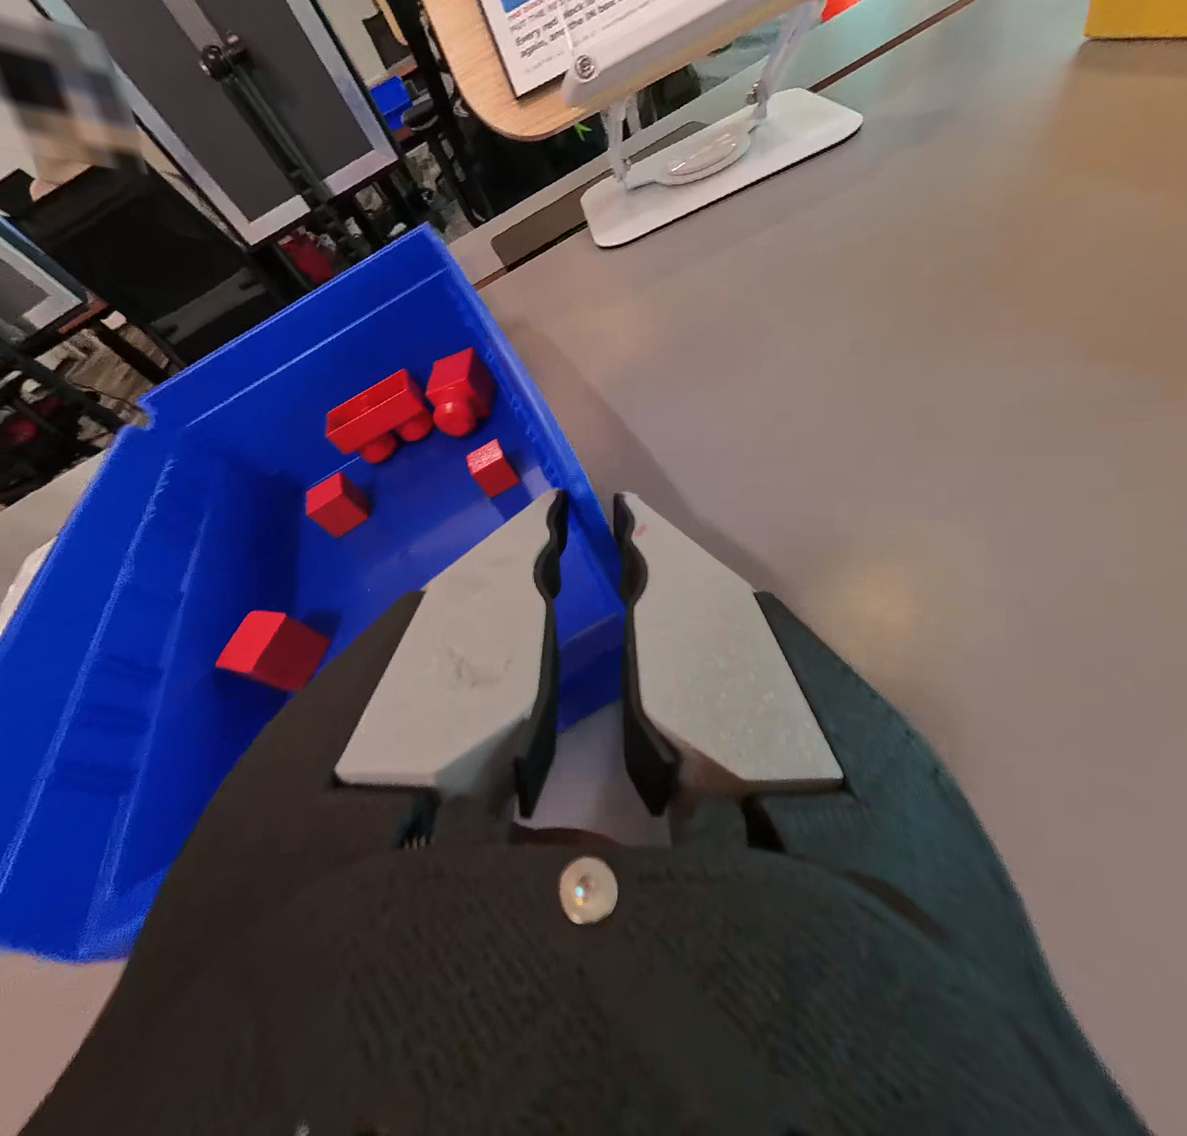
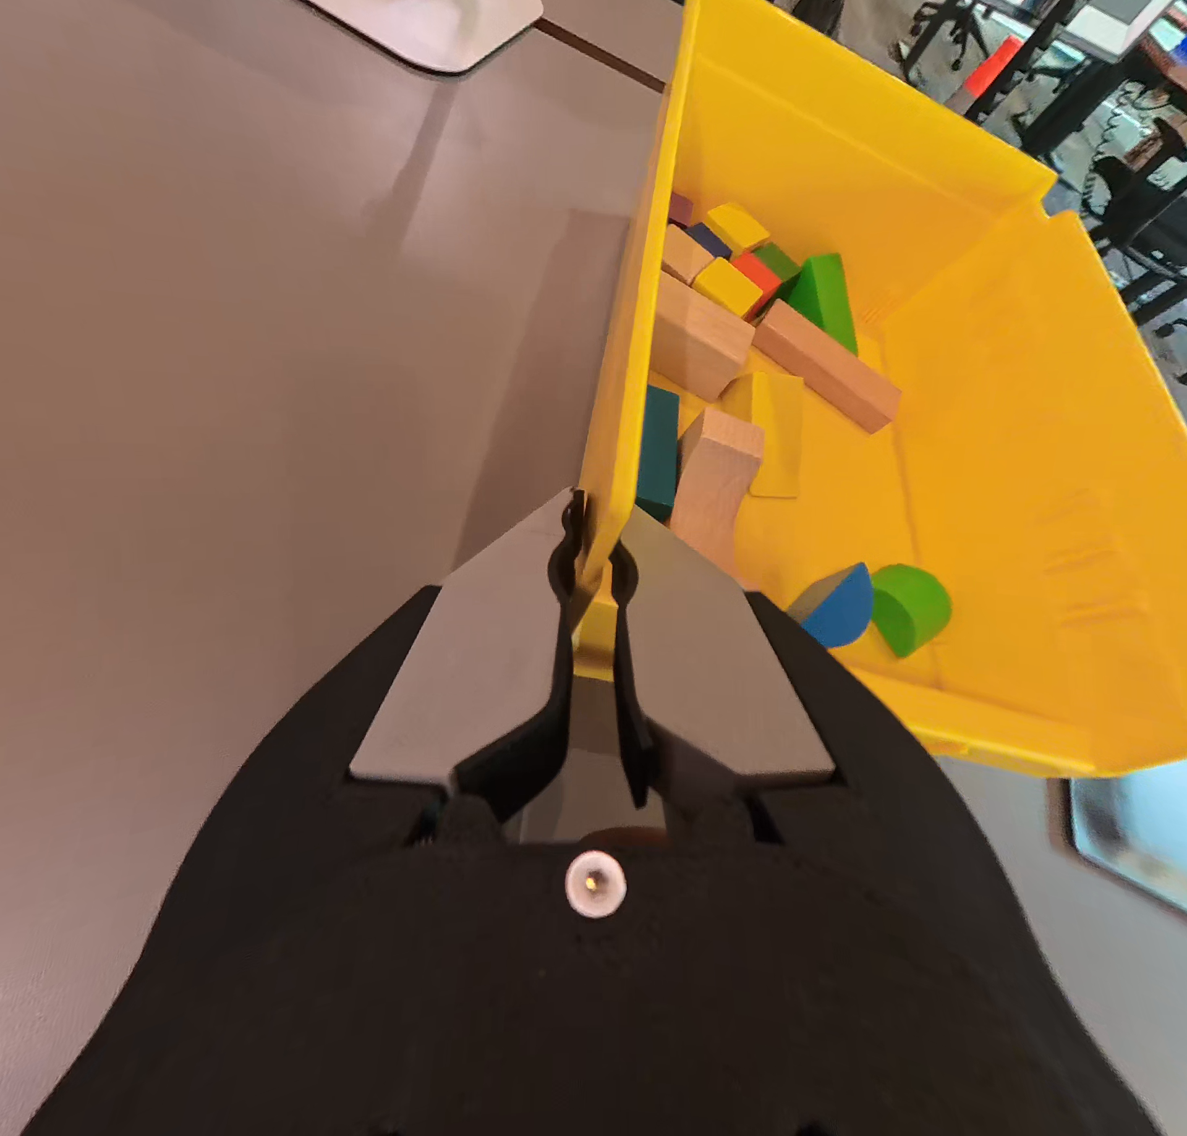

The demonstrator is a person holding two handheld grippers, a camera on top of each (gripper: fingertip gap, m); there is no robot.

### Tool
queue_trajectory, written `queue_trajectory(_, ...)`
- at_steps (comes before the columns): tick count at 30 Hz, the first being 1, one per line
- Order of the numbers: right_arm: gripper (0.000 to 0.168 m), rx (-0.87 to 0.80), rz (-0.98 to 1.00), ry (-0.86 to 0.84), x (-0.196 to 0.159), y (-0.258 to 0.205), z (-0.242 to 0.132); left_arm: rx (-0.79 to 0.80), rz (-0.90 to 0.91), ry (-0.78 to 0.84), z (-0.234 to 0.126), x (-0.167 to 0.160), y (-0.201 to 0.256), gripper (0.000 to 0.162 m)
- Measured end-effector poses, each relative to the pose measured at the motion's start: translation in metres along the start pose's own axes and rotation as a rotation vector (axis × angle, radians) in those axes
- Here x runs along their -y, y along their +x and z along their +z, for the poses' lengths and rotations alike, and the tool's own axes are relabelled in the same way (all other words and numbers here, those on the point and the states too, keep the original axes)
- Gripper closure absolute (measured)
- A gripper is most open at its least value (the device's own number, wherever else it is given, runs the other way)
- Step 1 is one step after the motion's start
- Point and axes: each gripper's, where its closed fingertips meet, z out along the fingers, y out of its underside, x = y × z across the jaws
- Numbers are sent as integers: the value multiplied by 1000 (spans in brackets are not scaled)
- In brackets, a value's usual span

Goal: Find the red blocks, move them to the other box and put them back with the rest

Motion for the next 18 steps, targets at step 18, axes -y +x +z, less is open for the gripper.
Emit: queue_trajectory(18, 151, 164, -27, 29, 2, -40, -22, -49, 29, -20, -14, -18, 18, 145)
